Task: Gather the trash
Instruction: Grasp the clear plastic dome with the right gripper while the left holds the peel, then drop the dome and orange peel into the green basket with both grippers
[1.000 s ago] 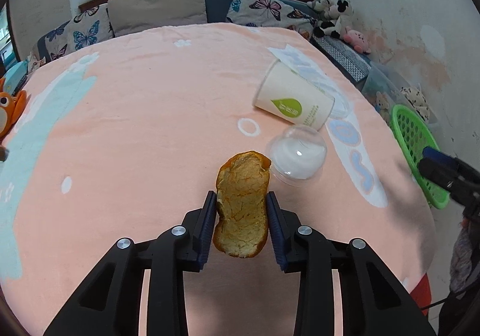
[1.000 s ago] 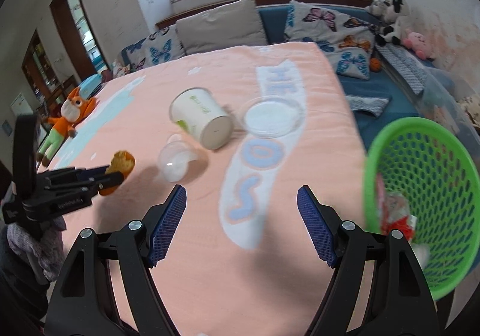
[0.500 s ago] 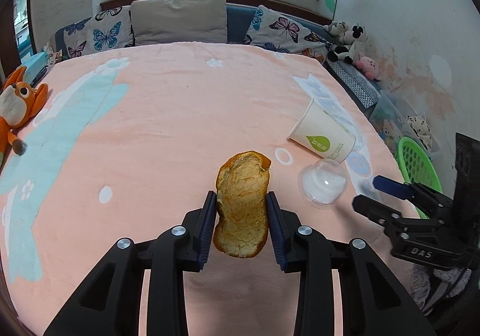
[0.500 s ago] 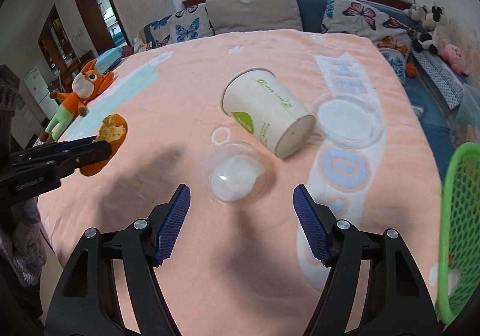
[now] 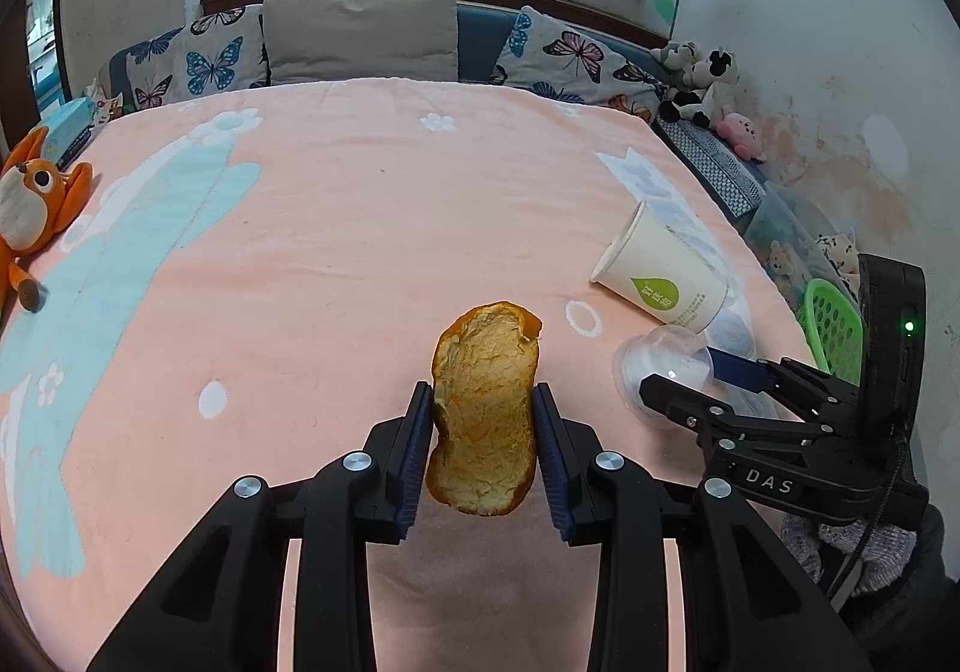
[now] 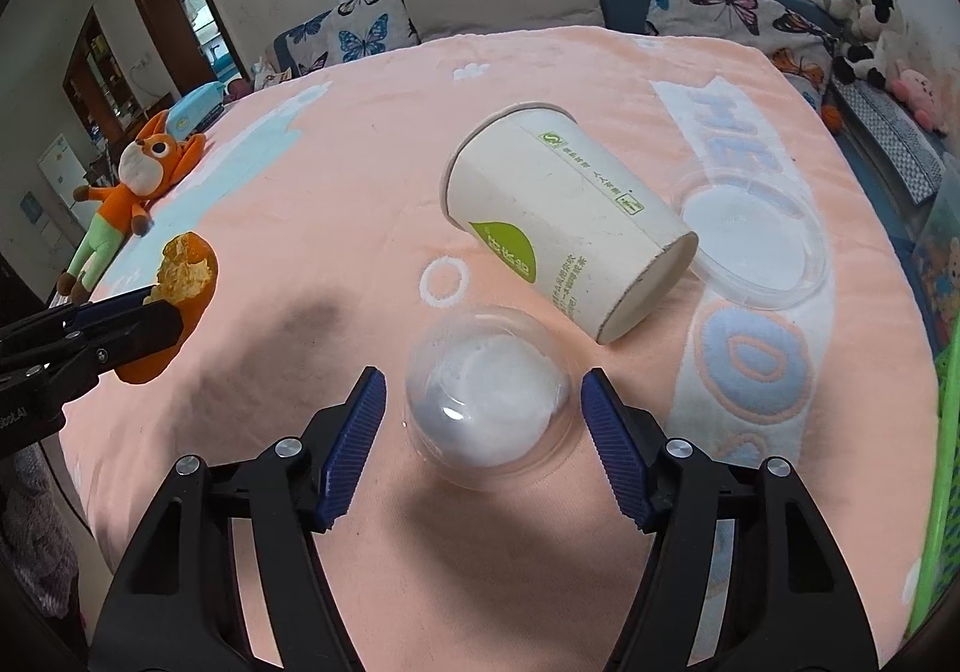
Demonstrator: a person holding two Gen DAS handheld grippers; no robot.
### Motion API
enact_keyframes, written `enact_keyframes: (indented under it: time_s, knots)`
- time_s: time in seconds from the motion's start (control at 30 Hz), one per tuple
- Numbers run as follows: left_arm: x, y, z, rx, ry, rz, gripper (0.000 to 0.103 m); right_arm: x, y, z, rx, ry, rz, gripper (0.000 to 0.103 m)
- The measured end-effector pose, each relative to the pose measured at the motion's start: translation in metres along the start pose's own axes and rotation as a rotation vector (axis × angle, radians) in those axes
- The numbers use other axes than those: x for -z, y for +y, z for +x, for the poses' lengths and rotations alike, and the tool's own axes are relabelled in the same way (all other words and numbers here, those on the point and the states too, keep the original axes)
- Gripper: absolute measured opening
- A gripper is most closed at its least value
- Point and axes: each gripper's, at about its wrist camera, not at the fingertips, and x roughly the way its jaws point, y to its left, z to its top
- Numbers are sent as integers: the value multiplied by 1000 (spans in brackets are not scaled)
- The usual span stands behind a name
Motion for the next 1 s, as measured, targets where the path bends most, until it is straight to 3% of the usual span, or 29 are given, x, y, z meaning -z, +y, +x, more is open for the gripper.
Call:
enact_keyframes:
  time_s: [0.1,0.5,1.0]
  knots:
    - [0,-1,1,1,1,-1,33,-1,2,2,10,1,-7,59]
    - [0,-16,-1,19,-6,21,33,8,-6,-30,3,-46,5,58]
    - [-2,-100,-3,109,-4,141,33,39,-73,-118,105,-145,82,58]
